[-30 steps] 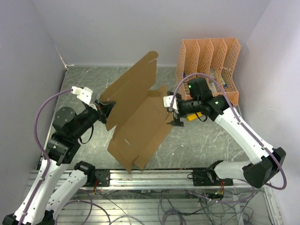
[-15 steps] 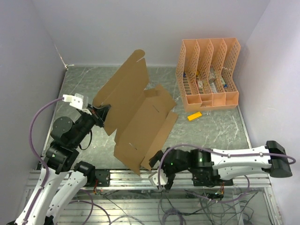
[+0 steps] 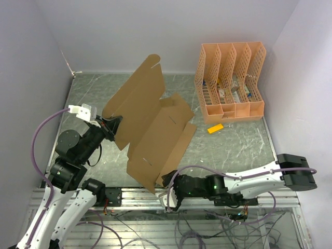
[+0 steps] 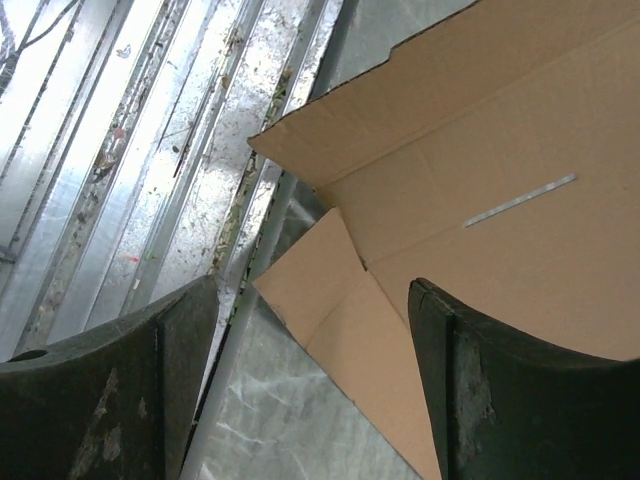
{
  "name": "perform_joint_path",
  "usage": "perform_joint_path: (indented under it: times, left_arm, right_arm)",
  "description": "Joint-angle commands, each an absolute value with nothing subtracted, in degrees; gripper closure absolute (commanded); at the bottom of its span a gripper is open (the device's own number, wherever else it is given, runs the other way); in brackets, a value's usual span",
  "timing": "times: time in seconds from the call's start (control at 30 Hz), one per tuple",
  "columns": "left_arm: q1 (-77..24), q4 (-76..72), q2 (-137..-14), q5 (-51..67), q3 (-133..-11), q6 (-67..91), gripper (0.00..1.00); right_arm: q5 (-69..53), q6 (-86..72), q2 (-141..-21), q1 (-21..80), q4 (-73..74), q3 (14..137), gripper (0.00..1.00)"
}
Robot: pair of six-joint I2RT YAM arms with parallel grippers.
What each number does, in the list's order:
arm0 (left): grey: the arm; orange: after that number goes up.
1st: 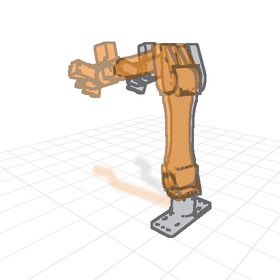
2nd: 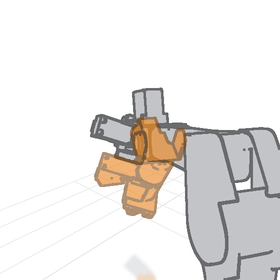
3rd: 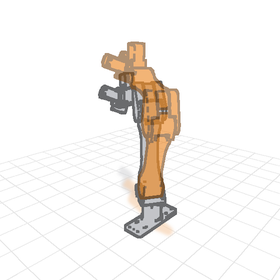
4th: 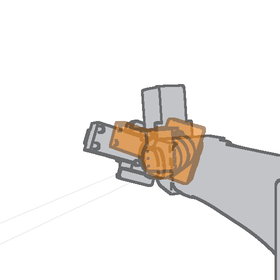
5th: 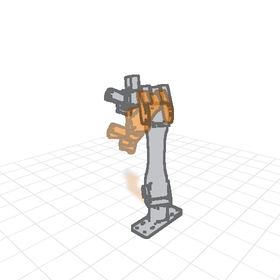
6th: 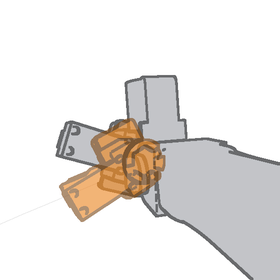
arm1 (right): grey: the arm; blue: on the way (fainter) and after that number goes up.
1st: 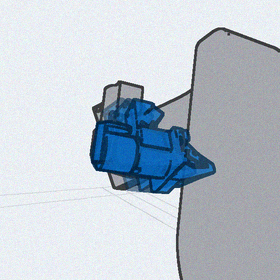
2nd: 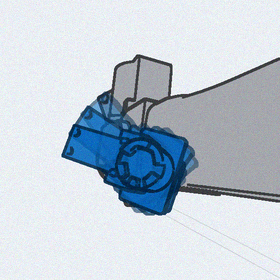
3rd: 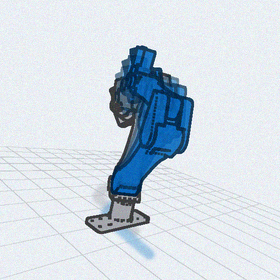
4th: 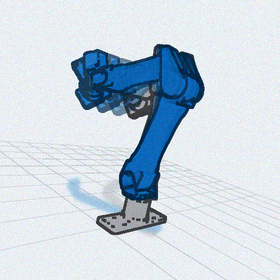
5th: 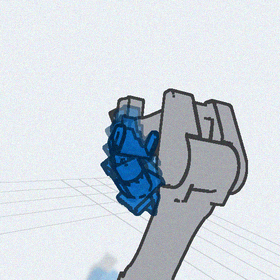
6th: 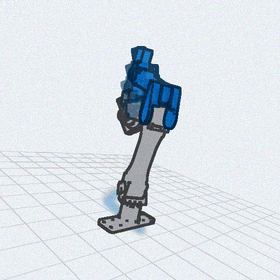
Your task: Fold the paper box
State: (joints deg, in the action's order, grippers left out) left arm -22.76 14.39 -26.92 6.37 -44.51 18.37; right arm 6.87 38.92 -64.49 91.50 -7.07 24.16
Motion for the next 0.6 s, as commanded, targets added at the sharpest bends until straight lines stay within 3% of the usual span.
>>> perform_joint_path:
  times: [0.0,0.57]
  left_arm:
    - [-23.2,11.31,-25.68,6.5,-45.71,18.95,0.93]
    - [-23.2,11.97,-23.25,7.59,-45.88,20.32,0.93]
  right_arm:
    - [9.36,34.89,-69.12,92.07,-12.29,24.26,0.25]
    - [13.69,34.32,-76.01,91.88,-20.88,21.47,0.3]
